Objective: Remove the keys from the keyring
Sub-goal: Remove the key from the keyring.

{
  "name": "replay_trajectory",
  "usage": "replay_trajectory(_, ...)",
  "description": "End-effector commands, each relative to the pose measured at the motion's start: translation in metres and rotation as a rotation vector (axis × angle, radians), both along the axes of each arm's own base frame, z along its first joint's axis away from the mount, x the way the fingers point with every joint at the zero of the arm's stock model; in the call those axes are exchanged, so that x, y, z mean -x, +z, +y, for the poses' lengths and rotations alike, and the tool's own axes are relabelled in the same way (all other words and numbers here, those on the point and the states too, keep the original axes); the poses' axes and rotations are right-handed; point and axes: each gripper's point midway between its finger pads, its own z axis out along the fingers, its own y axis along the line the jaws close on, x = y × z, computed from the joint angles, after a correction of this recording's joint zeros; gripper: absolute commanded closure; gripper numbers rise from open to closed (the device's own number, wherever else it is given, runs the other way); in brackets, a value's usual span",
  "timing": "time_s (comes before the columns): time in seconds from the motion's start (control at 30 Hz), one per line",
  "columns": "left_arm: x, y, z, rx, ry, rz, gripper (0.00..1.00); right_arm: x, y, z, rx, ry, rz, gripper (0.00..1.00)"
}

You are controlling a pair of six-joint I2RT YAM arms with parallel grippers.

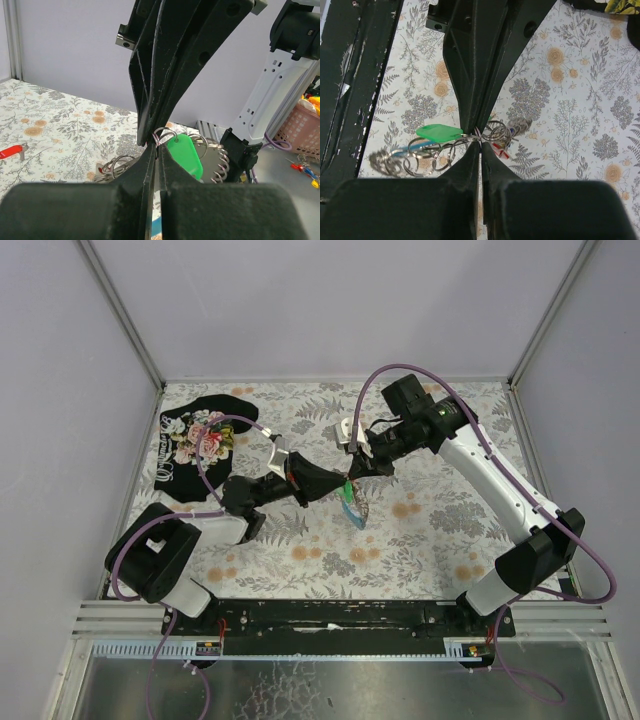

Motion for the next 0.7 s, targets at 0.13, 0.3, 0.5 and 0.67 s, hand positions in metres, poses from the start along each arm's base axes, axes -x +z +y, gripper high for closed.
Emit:
replay_trajectory(0.13, 0.009, 0.028, 0.005, 0.068, 0.001, -0.101, 1.00, 0.003, 0.013, 0.006, -0.051, 0.017, -0.039, 1.00)
replay_trajectory(0.3, 0.008, 0.027, 0.006, 0.076, 0.010, -0.075, 0.97, 0.004, 0.014, 0.005, -0.054, 0.023, -0.045, 1.00)
replay_trajectory(0.5, 0.005, 0.025, 0.013, 0.095, 0.052, -0.032, 0.81, 0.002, 0.012, 0.002, -0.036, 0.008, -0.062, 1.00)
replay_trajectory(0.67, 0.003, 0.025, 0.026, 0.123, 0.114, 0.006, 0.61, -0.003, 0.004, 0.000, -0.019, -0.031, -0.062, 1.00)
